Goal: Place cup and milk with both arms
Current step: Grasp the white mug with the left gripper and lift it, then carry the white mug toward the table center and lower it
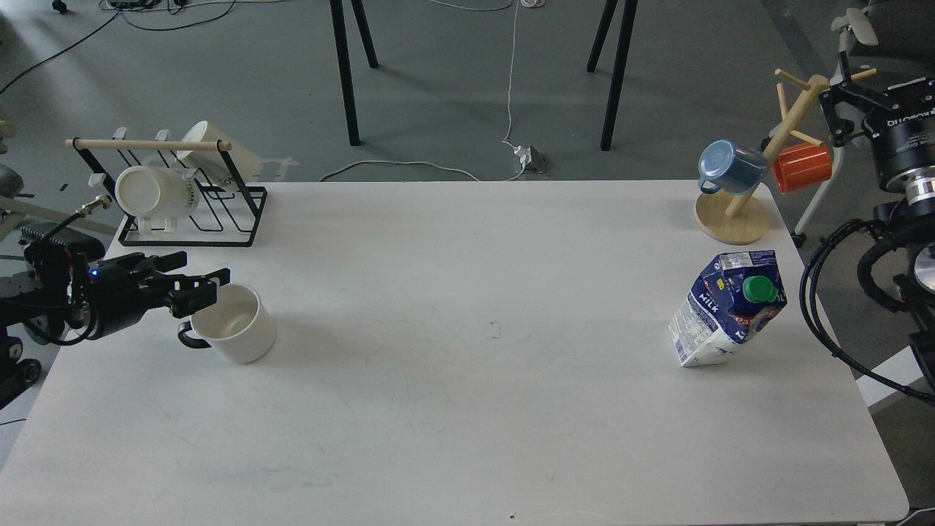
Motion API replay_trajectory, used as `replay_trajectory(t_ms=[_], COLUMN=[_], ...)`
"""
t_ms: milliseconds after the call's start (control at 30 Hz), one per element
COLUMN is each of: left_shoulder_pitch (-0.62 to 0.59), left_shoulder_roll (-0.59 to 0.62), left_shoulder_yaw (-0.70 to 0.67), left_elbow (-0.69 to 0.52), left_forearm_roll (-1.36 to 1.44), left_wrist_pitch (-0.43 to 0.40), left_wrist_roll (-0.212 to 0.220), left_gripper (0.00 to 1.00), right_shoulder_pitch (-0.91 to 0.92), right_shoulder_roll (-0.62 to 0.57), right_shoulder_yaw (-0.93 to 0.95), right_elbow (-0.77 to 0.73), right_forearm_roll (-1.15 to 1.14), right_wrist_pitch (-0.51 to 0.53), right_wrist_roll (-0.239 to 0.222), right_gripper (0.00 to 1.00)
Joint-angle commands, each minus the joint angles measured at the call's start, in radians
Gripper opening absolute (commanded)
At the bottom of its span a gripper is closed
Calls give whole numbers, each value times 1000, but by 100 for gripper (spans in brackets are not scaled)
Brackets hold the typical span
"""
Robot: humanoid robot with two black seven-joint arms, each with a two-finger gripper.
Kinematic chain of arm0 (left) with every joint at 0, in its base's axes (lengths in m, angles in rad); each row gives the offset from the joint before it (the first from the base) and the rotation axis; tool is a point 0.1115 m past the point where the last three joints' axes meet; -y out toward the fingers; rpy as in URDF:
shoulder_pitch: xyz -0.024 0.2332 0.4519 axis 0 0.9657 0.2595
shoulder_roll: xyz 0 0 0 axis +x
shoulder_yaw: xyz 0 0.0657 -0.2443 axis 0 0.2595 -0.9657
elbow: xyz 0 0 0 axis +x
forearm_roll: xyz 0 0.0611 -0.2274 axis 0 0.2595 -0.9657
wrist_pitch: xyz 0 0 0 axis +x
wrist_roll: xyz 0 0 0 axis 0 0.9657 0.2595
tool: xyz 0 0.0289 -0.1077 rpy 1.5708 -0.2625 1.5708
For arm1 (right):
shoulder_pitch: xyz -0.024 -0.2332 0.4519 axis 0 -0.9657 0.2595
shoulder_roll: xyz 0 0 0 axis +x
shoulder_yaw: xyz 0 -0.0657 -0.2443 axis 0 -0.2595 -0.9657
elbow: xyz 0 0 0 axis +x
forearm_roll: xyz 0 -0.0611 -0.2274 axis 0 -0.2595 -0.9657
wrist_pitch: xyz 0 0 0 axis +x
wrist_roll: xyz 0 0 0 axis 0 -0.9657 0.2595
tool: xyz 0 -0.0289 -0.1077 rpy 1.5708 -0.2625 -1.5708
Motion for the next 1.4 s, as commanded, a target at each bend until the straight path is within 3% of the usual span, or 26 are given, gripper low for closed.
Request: replay_trajectory(t_ms=[0, 133, 333, 700, 800, 967, 1100, 1367], left_shoulder_pitch=[-1, -2, -1, -44, -77, -234, -334, -394], left_shoulder_roll=[-69, -118, -121, -129, -134, -128, -167, -495], left_shoulder_yaw=[47, 47, 48, 45, 56, 61, 59, 67], left_elbow=[133, 216, 222, 199, 133, -104, -232, -246], left_forearm_roll=[103, 109, 113, 111, 113, 114, 114, 305], left_wrist_pitch=[77, 99, 96, 94, 67, -184, -327, -467], left_wrist_roll=[1, 1, 1, 1, 1, 1, 1, 1], left_gripper=[68, 50, 5, 1, 0, 1, 1, 1], right_shoulder_pitch=[-1, -1, -1, -7, -8, -8, -7, -8], right_shoulder_roll=[0, 0, 0, 0, 0, -1, -3, -11], right_shoulder_yaw=[1, 1, 1, 1, -1, 2, 2, 4], right_elbow=[0, -2, -5, -5, -5, -5, -5, -5], right_forearm_roll=[0, 0, 0, -2, -2, -2, -2, -2], right_wrist_pitch=[0, 0, 0, 0, 0, 0, 0, 0], right_wrist_roll=[0, 0, 0, 1, 1, 1, 1, 1], right_gripper=[99, 99, 99, 99, 99, 99, 99, 99])
